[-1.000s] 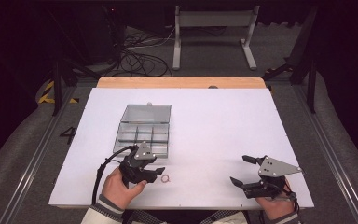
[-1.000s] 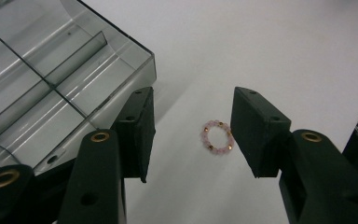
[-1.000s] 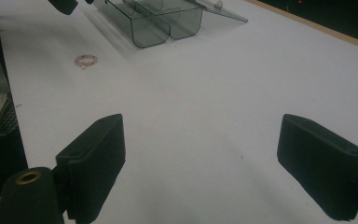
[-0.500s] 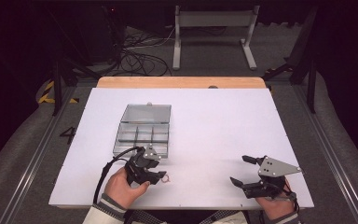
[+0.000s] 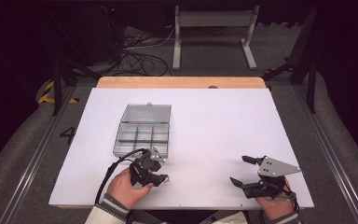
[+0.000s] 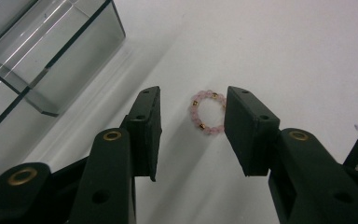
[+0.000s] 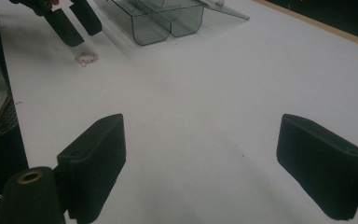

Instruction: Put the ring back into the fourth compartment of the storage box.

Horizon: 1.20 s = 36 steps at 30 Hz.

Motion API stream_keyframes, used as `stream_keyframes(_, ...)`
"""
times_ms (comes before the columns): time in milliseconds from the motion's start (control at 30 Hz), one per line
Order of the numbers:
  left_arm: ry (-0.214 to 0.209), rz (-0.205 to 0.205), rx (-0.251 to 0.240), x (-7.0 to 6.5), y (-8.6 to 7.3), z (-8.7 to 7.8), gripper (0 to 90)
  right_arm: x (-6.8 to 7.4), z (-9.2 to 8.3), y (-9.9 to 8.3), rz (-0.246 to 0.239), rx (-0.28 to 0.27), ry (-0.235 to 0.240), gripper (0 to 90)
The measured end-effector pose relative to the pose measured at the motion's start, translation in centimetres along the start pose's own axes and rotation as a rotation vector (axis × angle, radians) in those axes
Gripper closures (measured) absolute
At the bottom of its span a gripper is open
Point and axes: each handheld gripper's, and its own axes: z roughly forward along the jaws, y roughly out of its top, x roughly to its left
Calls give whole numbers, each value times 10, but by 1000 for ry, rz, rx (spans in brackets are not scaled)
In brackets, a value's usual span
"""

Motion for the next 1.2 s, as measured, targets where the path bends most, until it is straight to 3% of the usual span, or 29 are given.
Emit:
stream_keyframes(300,-6,1,-3,0,0,5,612,0,0,0,-2,5,5,162)
stream_keyframes(467,18,13,-1,-2,0,8,653,0,0,0,-1,7,5,162)
stream_keyframes(1200,55,-11,18,-7,0,16,796,1,1,0,-5,8,7,164)
